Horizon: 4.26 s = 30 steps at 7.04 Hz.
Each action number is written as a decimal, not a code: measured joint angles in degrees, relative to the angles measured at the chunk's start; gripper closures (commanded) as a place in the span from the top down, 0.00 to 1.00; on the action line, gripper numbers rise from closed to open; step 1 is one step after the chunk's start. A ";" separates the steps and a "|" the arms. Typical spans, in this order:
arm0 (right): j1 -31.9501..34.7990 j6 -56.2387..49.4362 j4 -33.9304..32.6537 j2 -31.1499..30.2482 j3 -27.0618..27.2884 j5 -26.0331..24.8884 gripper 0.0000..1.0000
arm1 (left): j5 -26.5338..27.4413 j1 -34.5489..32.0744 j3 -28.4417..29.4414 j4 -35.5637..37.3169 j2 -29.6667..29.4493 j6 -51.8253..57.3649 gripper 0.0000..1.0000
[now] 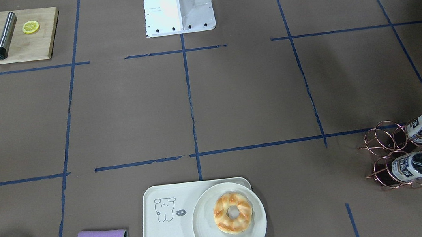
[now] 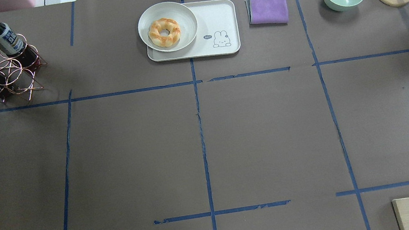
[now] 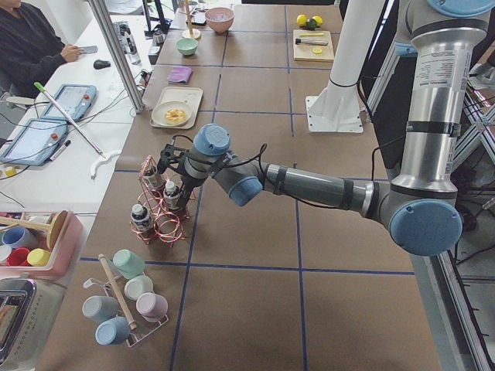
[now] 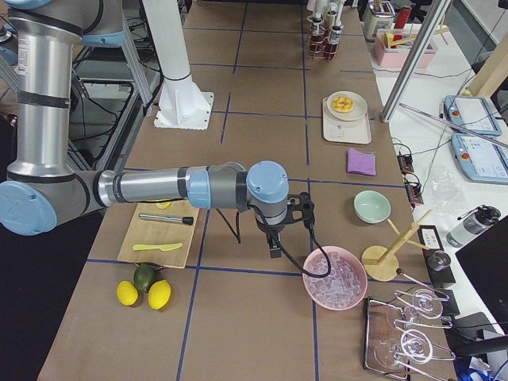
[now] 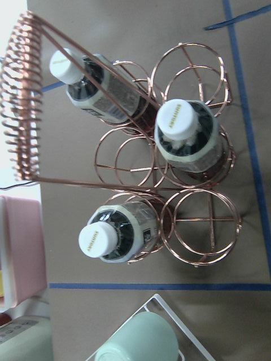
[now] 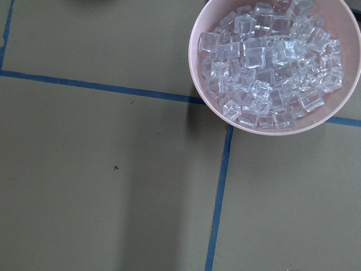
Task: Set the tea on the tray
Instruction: 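Reach the left gripper down into the copper rack around a tea bottle, then grasp the dark tea bottle with the left gripper and lift it out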
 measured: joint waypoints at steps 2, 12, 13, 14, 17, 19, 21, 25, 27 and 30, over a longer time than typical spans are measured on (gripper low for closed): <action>0.00 1.16 0.06 0.09 0.14 0.00 1.00 | 5.58 2.45 -0.17 -2.90 -0.19 -2.68 1.00; 0.00 2.09 0.09 0.56 0.14 0.00 1.00 | 25.94 13.76 4.86 -10.50 -3.04 -11.23 0.76; 0.00 2.09 0.09 0.56 0.15 0.00 1.00 | 25.95 13.76 5.17 -10.50 -3.29 -11.20 0.64; 0.00 2.09 0.09 0.56 0.15 0.00 1.00 | 25.95 13.75 5.26 -10.51 -3.39 -11.21 0.34; 0.00 2.09 0.07 0.56 0.17 0.00 1.00 | 25.83 13.69 4.97 -10.48 -3.44 -10.97 0.00; 0.00 2.09 0.09 0.56 0.22 0.00 1.00 | 24.83 13.13 3.66 -10.24 -3.40 -10.65 0.00; 0.00 2.09 0.09 0.56 0.19 0.00 1.00 | 19.67 8.58 2.43 -9.76 -3.37 -10.56 0.00; 0.00 2.01 0.07 0.56 0.04 0.00 1.00 | 10.17 -0.27 -0.62 -7.98 -3.40 -10.41 0.00; 0.00 2.00 0.01 0.56 -0.05 0.00 1.00 | 6.96 -2.01 -6.55 -3.51 -2.44 -10.41 0.00; 0.00 2.06 0.02 0.56 0.05 0.00 1.00 | 5.49 -1.84 -19.18 1.60 4.22 -11.40 0.00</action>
